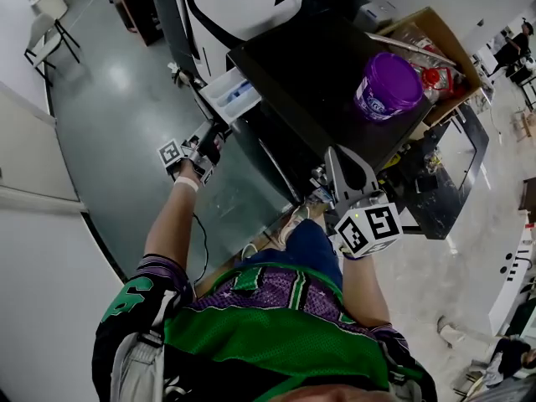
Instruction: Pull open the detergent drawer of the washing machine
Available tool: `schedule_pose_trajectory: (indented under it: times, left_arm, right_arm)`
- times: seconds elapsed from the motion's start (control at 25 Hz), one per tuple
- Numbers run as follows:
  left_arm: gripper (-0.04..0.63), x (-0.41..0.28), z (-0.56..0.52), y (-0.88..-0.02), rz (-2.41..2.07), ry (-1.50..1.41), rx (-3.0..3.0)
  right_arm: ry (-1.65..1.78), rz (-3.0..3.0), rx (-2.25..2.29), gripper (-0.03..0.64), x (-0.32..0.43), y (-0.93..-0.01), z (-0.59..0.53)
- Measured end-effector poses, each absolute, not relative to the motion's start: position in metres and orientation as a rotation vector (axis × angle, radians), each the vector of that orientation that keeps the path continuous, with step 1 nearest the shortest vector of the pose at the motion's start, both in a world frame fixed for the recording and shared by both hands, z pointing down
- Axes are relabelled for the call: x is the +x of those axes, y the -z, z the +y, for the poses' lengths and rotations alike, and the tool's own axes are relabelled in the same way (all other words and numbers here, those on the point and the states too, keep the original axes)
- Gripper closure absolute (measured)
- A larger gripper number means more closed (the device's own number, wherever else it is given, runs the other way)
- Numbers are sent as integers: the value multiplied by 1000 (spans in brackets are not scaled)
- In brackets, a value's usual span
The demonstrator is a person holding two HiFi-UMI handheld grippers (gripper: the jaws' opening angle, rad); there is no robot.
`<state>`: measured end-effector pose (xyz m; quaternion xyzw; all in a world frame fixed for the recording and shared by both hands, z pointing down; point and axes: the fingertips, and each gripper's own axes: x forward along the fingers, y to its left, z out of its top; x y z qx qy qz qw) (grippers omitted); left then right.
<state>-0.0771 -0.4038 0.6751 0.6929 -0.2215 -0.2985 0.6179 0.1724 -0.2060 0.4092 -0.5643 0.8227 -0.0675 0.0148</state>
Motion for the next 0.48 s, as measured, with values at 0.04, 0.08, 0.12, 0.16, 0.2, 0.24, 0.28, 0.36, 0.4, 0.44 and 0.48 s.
schedule_pose_trajectory:
  times: [0.04, 0.08, 0.12, 0.16, 0.2, 0.24, 0.28, 0.36, 0.4, 0.44, 0.48]
  left_arm:
    - [325, -78, -403, -676, -512, 685, 1596]
    - [325, -80, -401, -676, -512, 686, 1598]
    - [325, -82, -400, -675, -510, 692, 1600]
    - [334, -85, -400, -673, -506, 703, 1601]
    - [337, -87, -399, -671, -500, 711, 1606]
    - [337, -89, -399, -668, -497, 714, 1616]
    - [337, -90, -398, -665, -497, 710, 1631]
    - [337, -92, -395, -659, -504, 694, 1664]
    - [337, -93, -393, -655, -506, 691, 1677]
    - [337, -94, -391, -652, -504, 689, 1691]
    - [337, -95, -389, -648, -499, 684, 1706]
  right_arm:
    - [209, 2564, -1755, 617, 170, -409, -205]
    - [208, 2567, -1755, 617, 169, -410, -203]
    - [209, 2568, -1754, 617, 167, -410, -202]
    - [209, 2569, -1754, 617, 166, -410, -201]
    - [209, 2569, -1754, 617, 165, -411, -200]
    - [208, 2569, -1754, 617, 164, -411, -199]
    - [205, 2570, -1754, 617, 163, -411, -198]
    - [200, 2573, -1755, 617, 161, -412, -196]
    - [198, 2574, -1755, 617, 160, -412, -196]
    - [195, 2575, -1756, 617, 159, -412, -195]
    - [191, 2575, -1756, 617, 158, -412, -195]
